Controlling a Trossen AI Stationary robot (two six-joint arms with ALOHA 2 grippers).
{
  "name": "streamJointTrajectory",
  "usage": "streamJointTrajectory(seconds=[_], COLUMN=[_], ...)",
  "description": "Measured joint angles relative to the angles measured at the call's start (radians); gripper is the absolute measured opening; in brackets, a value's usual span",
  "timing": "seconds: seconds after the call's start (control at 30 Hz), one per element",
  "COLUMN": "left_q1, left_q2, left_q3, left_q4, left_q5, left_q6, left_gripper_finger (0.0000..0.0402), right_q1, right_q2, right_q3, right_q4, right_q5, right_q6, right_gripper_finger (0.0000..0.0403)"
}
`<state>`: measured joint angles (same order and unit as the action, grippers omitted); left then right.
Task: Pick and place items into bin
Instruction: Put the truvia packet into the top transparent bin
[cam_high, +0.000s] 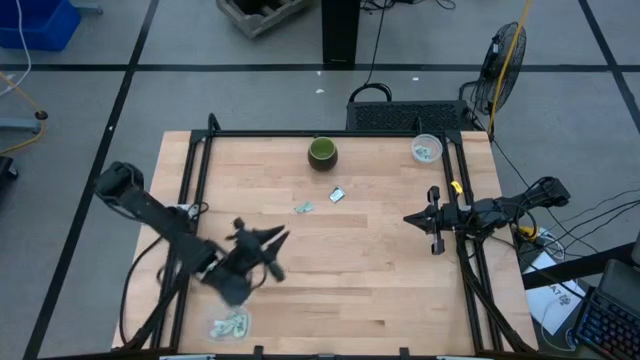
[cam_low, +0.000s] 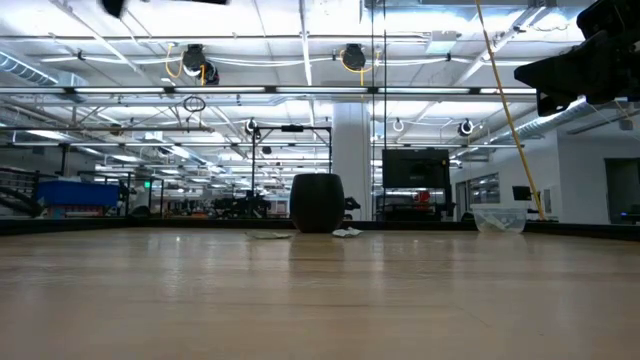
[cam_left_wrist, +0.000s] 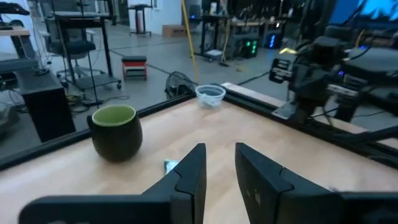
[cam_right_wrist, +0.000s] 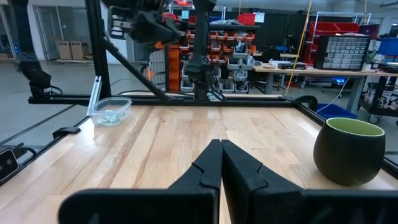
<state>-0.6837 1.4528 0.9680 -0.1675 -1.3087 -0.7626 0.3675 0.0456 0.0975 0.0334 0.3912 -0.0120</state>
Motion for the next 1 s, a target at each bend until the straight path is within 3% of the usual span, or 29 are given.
streamJointTrajectory(seconds=[0.2, 0.33, 0.47, 0.57, 0.77, 0.87, 1.0], left_q1=[0.191, 0.295, 0.375, 0.403, 0.451, 0.473, 0.505], left_q2=[0.000, 0.000, 0.000, 0.000, 0.000, 0.000, 0.001], left_q3=[0.000, 0.000, 0.000, -0.023, -0.141, -0.212, -0.299], left_q4=[0.333, 0.492, 0.502, 0.480, 0.533, 0.574, 0.658], left_q5=[0.253, 0.466, 0.683, 0.790, 0.897, 0.970, 0.973], left_q6=[0.439, 0.589, 0.634, 0.655, 0.675, 0.659, 0.609], left_gripper_finger=[0.0090, 0.0090, 0.0090, 0.0090, 0.0090, 0.0090, 0.0090], right_q1=[0.000, 0.000, 0.000, -0.002, -0.035, -0.060, -0.095], right_q2=[0.000, 0.000, 0.000, 0.000, 0.043, 0.116, 0.244], right_q3=[0.000, 0.000, 0.000, 0.000, 0.000, 0.000, 0.000], right_q4=[0.006, 0.084, 0.186, 0.180, 0.149, 0.138, 0.143], right_q5=[0.000, -0.001, -0.002, 0.001, 0.002, 0.003, 0.033], right_q6=[0.000, 0.006, 0.096, 0.154, 0.184, 0.236, 0.279], right_gripper_finger=[0.0000, 0.0000, 0.0000, 0.0000, 0.0000, 0.0000, 0.0007])
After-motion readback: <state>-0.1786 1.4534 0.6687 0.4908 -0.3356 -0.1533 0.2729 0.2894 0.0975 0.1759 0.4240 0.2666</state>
